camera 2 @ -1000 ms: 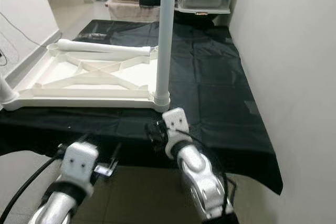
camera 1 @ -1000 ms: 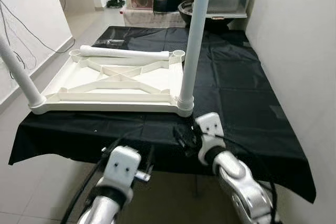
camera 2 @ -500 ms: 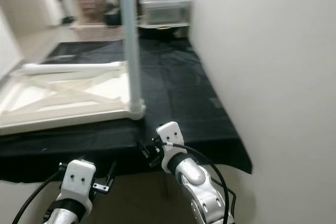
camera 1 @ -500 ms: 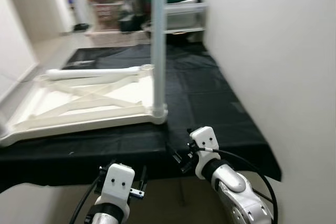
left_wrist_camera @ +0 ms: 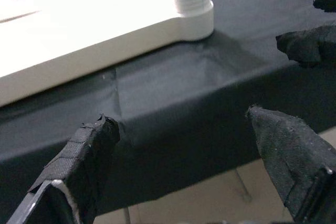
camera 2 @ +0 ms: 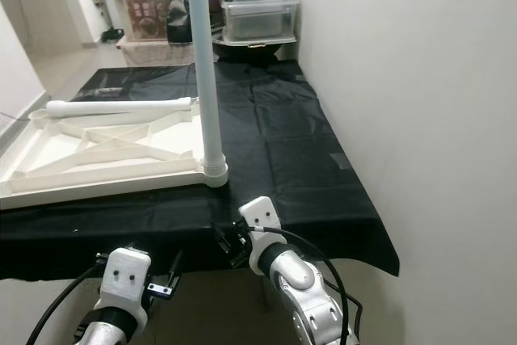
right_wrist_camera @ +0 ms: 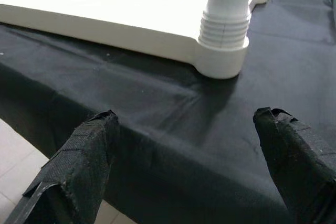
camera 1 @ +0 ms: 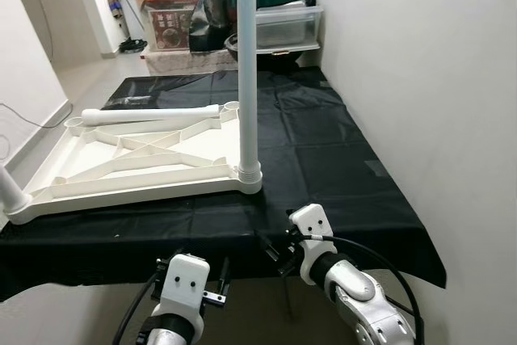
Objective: Building children table
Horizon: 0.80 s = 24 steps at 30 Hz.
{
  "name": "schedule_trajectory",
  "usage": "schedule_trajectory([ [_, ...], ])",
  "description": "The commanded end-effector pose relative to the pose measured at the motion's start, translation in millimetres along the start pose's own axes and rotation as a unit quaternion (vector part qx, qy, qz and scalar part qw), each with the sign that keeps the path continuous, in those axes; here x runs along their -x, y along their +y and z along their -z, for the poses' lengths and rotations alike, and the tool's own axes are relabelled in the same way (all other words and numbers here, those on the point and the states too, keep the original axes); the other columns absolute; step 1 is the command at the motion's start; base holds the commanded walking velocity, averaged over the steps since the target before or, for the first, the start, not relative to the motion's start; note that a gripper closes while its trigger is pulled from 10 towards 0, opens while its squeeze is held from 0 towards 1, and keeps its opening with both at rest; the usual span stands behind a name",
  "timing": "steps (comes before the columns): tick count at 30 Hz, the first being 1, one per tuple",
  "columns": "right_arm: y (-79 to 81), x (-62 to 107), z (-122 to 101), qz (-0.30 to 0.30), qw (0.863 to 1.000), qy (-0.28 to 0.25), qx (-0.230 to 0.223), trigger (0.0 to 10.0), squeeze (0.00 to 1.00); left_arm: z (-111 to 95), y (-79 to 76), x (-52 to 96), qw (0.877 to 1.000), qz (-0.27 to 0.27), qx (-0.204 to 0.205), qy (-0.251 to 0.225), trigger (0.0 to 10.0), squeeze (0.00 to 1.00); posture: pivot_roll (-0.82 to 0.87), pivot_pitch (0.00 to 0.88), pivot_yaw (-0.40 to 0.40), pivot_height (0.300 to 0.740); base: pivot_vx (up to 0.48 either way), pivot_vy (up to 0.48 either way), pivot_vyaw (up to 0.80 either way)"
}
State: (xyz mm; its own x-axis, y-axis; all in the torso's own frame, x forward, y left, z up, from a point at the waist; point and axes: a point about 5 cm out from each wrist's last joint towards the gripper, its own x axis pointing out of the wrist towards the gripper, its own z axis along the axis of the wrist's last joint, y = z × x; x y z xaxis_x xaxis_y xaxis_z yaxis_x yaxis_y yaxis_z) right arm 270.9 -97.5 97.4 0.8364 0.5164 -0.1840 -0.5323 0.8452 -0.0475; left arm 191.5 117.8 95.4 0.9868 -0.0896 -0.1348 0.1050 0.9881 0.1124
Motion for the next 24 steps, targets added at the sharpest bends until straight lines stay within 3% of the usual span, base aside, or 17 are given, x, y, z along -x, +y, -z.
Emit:
schedule_trajectory([
  [1,1.6,-2.2,0.8,-0.003,1.000,-0.002,0.001,10.0,0.00,4.9,1.5,1.4,1.000,-0.002,-0.001,0.008,10.0,0.00,-0.04,0.000,0.023,0.740,-0.277,0.000,0.00],
  [15,1.7,-2.9,0.8,-0.010,1.000,-0.003,-0.002,10.0,0.00,5.1,-0.2,-0.1,1.000,0.000,-0.006,0.004,10.0,0.00,-0.05,0.000,0.025,0.740,-0.277,0.000,0.00],
  [24,7.5,-2.5,-1.7,-0.035,0.999,-0.014,-0.013,10.0,0.00,3.8,-0.2,1.4,1.000,-0.001,-0.008,0.001,10.0,0.00,-0.05,0.000,0.023,0.740,0.000,0.000,0.00],
])
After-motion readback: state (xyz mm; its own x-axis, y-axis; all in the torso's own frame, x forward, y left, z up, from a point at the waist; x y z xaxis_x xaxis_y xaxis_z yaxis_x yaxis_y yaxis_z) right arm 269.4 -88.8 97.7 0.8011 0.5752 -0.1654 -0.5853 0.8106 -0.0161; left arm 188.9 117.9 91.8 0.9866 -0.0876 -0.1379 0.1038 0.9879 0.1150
